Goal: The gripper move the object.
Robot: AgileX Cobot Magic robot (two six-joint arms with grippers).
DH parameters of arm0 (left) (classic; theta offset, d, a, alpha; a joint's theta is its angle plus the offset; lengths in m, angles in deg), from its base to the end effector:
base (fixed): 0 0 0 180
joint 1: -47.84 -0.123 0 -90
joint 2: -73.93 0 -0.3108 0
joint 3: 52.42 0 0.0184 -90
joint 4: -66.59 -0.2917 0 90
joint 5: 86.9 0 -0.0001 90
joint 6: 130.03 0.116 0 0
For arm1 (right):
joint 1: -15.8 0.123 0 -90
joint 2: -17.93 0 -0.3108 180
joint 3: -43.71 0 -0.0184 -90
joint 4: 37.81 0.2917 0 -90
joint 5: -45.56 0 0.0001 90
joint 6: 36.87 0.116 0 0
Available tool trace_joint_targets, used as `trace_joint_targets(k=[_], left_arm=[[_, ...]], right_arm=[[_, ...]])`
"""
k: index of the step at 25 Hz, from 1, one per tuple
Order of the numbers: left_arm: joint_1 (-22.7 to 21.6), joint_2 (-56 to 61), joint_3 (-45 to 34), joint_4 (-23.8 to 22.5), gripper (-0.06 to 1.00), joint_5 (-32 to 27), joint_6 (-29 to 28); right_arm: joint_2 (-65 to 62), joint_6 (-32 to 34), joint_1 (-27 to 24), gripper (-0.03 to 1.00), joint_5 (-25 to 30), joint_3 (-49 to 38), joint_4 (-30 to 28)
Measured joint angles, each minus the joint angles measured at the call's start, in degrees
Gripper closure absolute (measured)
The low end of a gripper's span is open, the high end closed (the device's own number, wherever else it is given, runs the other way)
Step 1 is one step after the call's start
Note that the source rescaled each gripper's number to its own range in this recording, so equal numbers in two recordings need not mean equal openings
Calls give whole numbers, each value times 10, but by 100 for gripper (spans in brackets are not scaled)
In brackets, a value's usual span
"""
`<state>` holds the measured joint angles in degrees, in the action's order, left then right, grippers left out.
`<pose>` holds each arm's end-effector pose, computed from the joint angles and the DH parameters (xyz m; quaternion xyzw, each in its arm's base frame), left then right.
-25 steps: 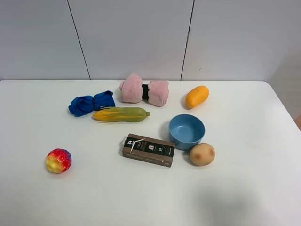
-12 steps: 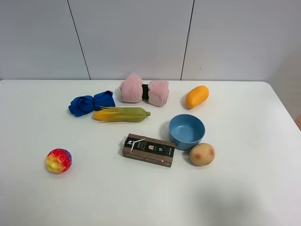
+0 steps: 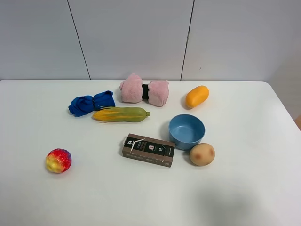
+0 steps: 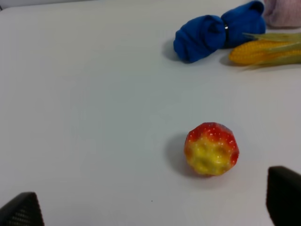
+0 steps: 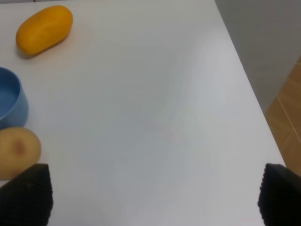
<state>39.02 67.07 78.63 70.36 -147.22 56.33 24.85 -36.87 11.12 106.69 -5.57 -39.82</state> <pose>0.0271 -0.0025 0.2883 -0.0169 0.8480 0.0372 0.5284 0.0262 -0.0057 0.2847 0.0356 0.8533 -0.0387 0.5188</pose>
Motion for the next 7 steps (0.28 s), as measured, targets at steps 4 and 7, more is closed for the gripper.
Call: trace_joint_targets(k=[4,7], left_arm=[[0,0,0,0,-6,0,0],[0,0,0,0,-6,0,0]], right_arm=[[0,0,0,18,0,0,0],[0,0,0,18,0,0,0]])
